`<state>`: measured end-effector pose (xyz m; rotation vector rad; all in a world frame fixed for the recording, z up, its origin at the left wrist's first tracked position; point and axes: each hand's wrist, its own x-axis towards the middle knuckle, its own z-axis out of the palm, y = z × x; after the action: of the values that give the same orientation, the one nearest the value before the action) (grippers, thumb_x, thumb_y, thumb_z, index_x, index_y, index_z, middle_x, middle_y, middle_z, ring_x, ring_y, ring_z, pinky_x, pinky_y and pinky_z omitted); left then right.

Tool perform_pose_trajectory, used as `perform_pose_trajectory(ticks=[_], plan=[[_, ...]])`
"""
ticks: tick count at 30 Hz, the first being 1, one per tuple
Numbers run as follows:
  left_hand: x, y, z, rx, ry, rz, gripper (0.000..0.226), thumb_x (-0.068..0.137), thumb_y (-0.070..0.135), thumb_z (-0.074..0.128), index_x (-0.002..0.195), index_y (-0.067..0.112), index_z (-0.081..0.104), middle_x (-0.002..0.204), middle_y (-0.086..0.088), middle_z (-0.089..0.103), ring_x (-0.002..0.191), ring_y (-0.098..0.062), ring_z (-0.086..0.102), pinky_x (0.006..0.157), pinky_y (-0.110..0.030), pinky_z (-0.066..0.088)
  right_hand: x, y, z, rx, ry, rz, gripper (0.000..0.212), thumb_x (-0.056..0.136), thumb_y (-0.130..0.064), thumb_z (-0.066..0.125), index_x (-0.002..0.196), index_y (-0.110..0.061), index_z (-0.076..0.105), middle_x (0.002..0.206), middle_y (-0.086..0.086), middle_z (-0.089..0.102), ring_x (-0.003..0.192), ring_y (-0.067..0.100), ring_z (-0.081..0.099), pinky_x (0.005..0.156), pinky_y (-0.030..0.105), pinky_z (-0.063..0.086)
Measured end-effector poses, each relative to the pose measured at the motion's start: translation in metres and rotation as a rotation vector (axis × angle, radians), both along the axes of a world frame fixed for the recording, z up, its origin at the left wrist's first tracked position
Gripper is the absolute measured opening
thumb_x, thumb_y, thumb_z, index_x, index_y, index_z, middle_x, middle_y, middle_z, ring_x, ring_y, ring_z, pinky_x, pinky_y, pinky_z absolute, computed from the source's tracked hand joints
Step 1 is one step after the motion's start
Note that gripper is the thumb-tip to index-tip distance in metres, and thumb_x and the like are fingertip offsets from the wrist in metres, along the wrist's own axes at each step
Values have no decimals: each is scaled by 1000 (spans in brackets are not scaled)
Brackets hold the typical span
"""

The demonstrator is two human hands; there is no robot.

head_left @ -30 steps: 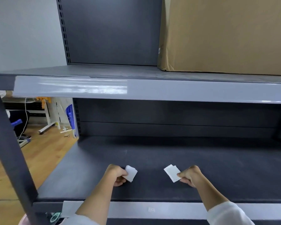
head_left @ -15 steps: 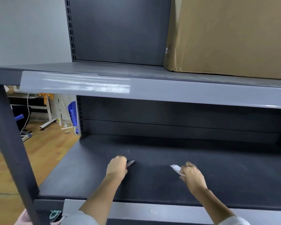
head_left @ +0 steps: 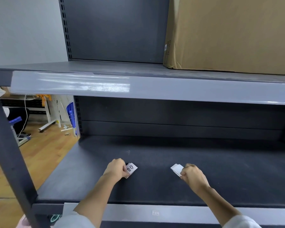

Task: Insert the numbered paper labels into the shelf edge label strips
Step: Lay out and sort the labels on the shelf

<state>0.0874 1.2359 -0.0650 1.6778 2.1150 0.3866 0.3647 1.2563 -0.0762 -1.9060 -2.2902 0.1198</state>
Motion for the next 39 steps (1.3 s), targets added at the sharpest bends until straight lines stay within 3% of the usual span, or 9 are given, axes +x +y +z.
perform_pose_trajectory(ticks=[6,11,19,23,26,29,32,36,39], plan=[[-6,-3,-8,51,-126,62,20,71,18,74,89,9,70,91,-8,69,77,-17,58,65,-21,39,-2,3,6,-23,96,-76,18,87,-16,54,88,-3,67,87,2,46,78,23,49,54,25,35],[-6,-3,-11,63,-151,72,18,71,19,75,85,9,70,86,-6,67,75,-16,57,65,-21,40,-3,2,8,-70,21,-134,33,84,-5,43,54,-12,32,61,1,35,71,26,43,42,20,20],[-4,-2,-14,88,-154,72,16,71,18,73,84,10,69,95,-9,70,78,-20,60,65,-22,41,-5,-7,7,37,-103,-101,40,87,-1,42,56,-14,20,86,6,42,76,24,41,65,25,29],[-3,-4,-16,124,-159,60,19,71,19,74,87,13,66,85,-1,59,78,-17,55,62,-21,40,-6,-13,9,132,-251,11,30,53,-10,85,51,-15,56,59,3,51,60,21,62,49,24,44],[-2,-7,-17,164,-174,55,28,71,21,74,96,13,65,85,1,56,80,-16,54,57,-20,36,-5,-14,4,154,-226,-8,12,82,-16,64,88,-6,68,83,7,60,91,23,63,72,28,48],[3,-13,-16,197,-181,29,14,74,21,73,78,23,59,79,3,54,76,-16,51,53,-17,34,-2,-14,1,207,-100,-8,15,58,-18,85,64,-14,72,66,0,67,68,18,65,53,26,47],[17,-18,-21,271,-167,-36,32,74,22,72,61,35,46,64,12,47,67,-12,49,51,-10,30,2,-14,-8,224,-7,-37,20,57,-20,86,74,-20,75,73,-3,71,73,18,65,53,25,44],[30,-25,-36,446,-159,-39,18,76,21,71,92,17,65,71,12,42,68,-1,49,60,-8,37,13,-11,-25,226,134,-96,37,27,-17,95,54,-21,70,57,-6,63,49,16,58,42,16,27],[24,-25,-44,510,-143,95,32,76,21,71,106,10,65,88,2,41,92,-20,53,76,-21,42,17,-10,-29,232,116,-92,36,27,-21,96,45,-22,65,52,-6,61,47,15,56,43,15,25]])
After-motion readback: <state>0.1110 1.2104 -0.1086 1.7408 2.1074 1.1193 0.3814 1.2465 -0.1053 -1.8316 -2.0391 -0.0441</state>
